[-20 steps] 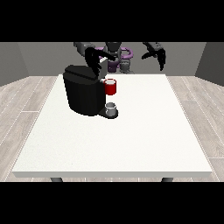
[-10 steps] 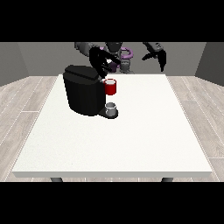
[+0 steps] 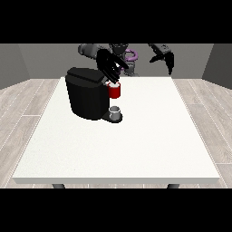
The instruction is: Insert the coffee pod into the coffee machine and close the lid
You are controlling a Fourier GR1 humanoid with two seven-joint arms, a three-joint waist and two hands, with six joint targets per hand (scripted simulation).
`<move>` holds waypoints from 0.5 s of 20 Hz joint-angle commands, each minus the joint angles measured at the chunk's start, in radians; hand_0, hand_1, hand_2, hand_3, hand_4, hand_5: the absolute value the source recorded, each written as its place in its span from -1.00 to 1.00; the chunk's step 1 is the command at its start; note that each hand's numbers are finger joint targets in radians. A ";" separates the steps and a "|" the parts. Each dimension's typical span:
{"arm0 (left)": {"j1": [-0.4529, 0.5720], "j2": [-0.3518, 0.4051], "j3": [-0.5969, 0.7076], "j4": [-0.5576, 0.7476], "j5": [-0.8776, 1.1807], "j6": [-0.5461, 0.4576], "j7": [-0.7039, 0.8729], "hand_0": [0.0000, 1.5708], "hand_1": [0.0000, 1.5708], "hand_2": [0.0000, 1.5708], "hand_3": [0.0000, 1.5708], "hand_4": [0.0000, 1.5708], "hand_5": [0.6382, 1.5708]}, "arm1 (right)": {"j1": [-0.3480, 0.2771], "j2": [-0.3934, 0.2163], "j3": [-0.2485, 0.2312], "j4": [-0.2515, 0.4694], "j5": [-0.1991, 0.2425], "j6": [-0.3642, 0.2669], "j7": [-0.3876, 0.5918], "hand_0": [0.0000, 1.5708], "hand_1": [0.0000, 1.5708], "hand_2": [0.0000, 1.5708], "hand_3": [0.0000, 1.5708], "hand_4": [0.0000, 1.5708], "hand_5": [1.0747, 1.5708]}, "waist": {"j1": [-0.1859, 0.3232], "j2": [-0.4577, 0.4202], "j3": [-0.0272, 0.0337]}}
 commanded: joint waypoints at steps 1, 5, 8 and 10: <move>-0.026 -0.005 -0.016 -0.006 0.019 -0.034 0.009 -1.00 -1.00 -1.00 -1.00 -0.43 1.00 | -0.105 0.106 0.040 -0.061 -0.041 -0.007 -0.113 -1.00 -1.00 -1.00 -1.00 -1.00 1.00 | 0.133 0.018 -0.0376; -0.058 -0.013 -0.039 -0.002 0.003 -0.036 -0.004 -1.00 -1.00 -1.00 -1.00 -0.50 1.00 | -0.145 0.064 0.011 -0.059 -0.033 0.018 -0.102 -1.00 -1.00 -1.00 -1.00 -1.00 1.00 | 0.185 0.065 -0.0379; -0.090 -0.018 -0.049 0.003 -0.001 -0.039 -0.011 -1.00 -1.00 -1.00 -1.00 -0.52 1.00 | -0.170 0.051 -0.023 -0.077 -0.041 -0.003 -0.087 -1.00 -1.00 -1.00 -1.00 -1.00 1.00 | 0.220 0.109 -0.0381; -0.109 -0.022 -0.050 -0.019 0.015 -0.051 0.014 -1.00 -1.00 -1.00 -1.00 -0.55 1.00 | -0.154 0.083 -0.023 -0.073 -0.046 -0.026 -0.129 -1.00 -1.00 -1.00 -1.00 -1.00 1.00 | 0.232 0.114 -0.0378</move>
